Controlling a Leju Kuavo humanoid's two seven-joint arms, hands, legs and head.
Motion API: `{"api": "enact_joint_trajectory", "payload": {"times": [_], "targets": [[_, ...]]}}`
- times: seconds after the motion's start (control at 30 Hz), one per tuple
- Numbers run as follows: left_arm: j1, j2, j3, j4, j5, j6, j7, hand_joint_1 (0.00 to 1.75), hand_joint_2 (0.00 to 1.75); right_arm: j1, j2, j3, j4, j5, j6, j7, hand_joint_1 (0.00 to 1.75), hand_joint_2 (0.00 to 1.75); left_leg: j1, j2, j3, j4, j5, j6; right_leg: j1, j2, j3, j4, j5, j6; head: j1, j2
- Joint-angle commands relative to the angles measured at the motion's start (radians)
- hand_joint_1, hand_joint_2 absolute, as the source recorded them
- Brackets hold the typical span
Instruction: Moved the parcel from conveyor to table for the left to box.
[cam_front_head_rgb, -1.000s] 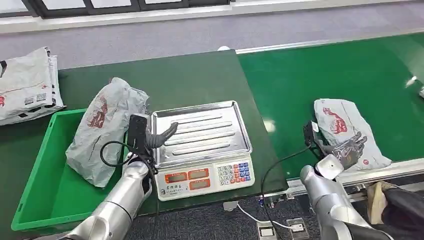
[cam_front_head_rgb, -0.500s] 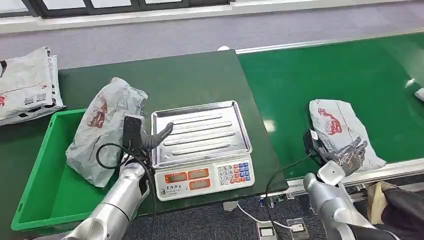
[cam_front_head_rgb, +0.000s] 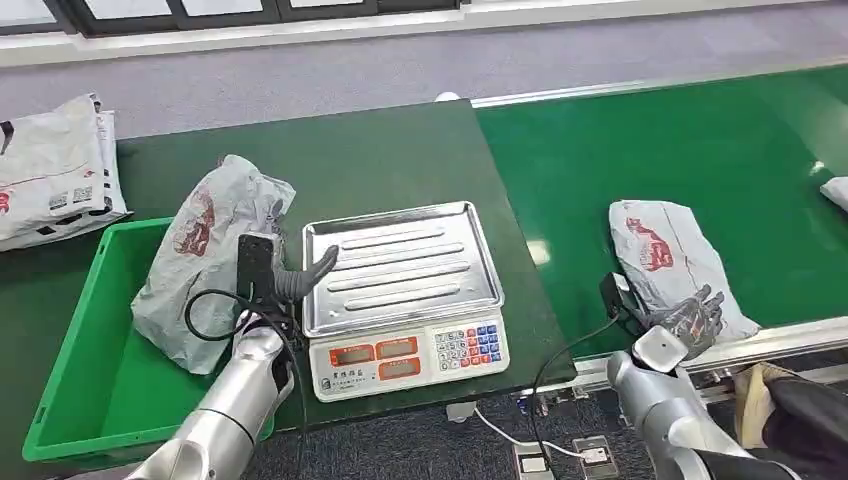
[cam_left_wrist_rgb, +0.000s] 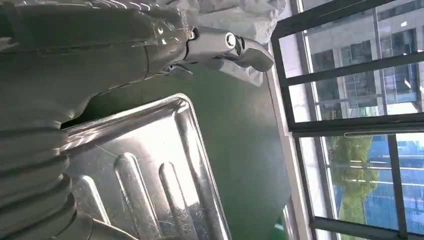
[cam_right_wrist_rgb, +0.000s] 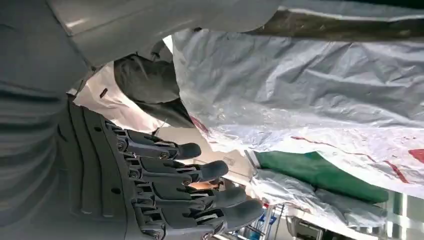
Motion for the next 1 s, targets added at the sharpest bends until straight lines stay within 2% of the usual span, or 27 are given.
{"api": "enact_joint_trajectory", "payload": {"times": [0.03, 0.23, 0.53, 0.57, 0.6, 1.0], "targets": [[-0.027, 0.017, 0.063, 0.039, 0.012, -0.002, 0.004, 0.00, 1.75, -0.034, -0.018, 0.090, 0.057, -0.003, 0.079, 0.050, 0.00, 1.75, 0.000, 0.001, 0.002, 0.000, -0.001, 0.000, 0.000, 0.002, 0.001, -0.001, 0.000, -0.001, 0.000, 0.000], [-0.013, 0.026, 0.067, 0.030, 0.018, -0.012, -0.001, 0.00, 1.75, -0.043, -0.006, 0.070, 0.061, -0.016, 0.131, 0.042, 0.00, 1.75, 0.001, 0.004, 0.004, -0.001, -0.001, -0.001, 0.001, 0.005, 0.003, -0.002, 0.000, -0.001, 0.000, 0.000], [-0.026, 0.029, 0.076, 0.047, 0.031, -0.037, 0.012, 0.00, 1.75, -0.039, -0.013, 0.071, 0.065, -0.001, 0.287, 0.065, 0.00, 1.75, 0.001, 0.002, 0.003, -0.001, -0.001, 0.000, 0.001, 0.003, 0.002, -0.001, 0.000, -0.001, 0.000, 0.000], [-0.026, 0.031, 0.077, 0.047, 0.031, -0.036, 0.012, 0.00, 1.75, -0.043, -0.011, 0.072, 0.064, -0.001, 0.315, 0.062, 0.09, 1.75, 0.000, 0.002, 0.002, 0.000, -0.001, 0.000, 0.001, 0.003, 0.001, 0.000, 0.000, -0.001, 0.000, 0.000], [-0.026, 0.033, 0.078, 0.048, 0.031, -0.039, 0.012, 0.00, 1.75, -0.045, -0.005, 0.073, 0.063, -0.002, 0.324, 0.063, 1.75, 1.75, 0.001, 0.002, 0.003, -0.001, -0.001, 0.000, 0.001, 0.003, 0.002, -0.001, 0.000, -0.001, 0.000, 0.000], [-0.009, 0.036, 0.084, 0.027, 0.052, -0.114, 0.002, 0.00, 1.75, -0.074, 0.018, 0.039, 0.047, -0.011, 0.319, 0.015, 1.75, 1.75, 0.001, 0.004, 0.003, -0.001, -0.001, 0.000, 0.001, 0.005, 0.002, -0.001, 0.000, -0.001, 0.000, 0.000]]}}
